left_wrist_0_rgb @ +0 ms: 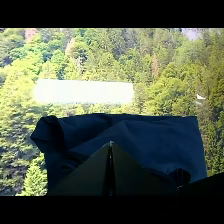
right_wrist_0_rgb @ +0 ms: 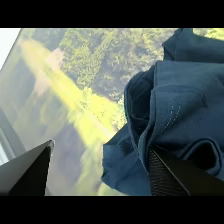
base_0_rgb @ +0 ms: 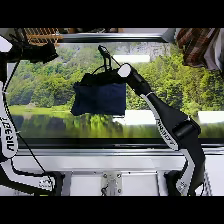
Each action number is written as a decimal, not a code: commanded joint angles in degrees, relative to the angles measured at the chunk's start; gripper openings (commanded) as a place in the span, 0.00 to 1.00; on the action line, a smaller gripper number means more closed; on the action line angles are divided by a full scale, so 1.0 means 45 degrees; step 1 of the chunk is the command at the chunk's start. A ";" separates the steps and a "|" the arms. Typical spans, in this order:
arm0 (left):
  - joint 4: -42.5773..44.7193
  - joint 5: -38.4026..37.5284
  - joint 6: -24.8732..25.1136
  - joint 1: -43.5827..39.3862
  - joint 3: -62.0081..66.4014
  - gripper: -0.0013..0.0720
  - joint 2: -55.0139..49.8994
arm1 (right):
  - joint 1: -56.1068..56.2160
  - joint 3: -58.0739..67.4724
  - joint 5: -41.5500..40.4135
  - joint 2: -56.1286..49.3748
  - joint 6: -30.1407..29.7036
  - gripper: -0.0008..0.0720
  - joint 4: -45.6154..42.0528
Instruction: Fold the clothes and pants, and hang the long-sleeved shirts on hangers.
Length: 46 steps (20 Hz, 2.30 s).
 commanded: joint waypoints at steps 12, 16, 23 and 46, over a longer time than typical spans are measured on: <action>-0.0185 -0.4182 -0.1326 0.0981 -0.0015 0.87 -0.1428 | 0.1248 0.0005 -0.0525 0.0039 -0.1069 0.87 -0.0962; -0.2161 -0.4925 -0.1413 0.0539 -0.0015 0.87 -0.2943 | 0.1248 0.0005 -0.0520 0.0034 -0.1073 0.87 -0.0962; -0.3123 -0.4541 -0.2293 0.0141 -0.0010 0.87 -0.3963 | 0.1243 0.0005 -0.0529 0.0034 -0.1073 0.87 -0.1044; -0.3002 -0.3400 -0.1681 0.0126 -0.0010 0.03 -0.3959 | 0.0918 0.0010 0.0049 0.0238 -0.0034 0.87 -0.3133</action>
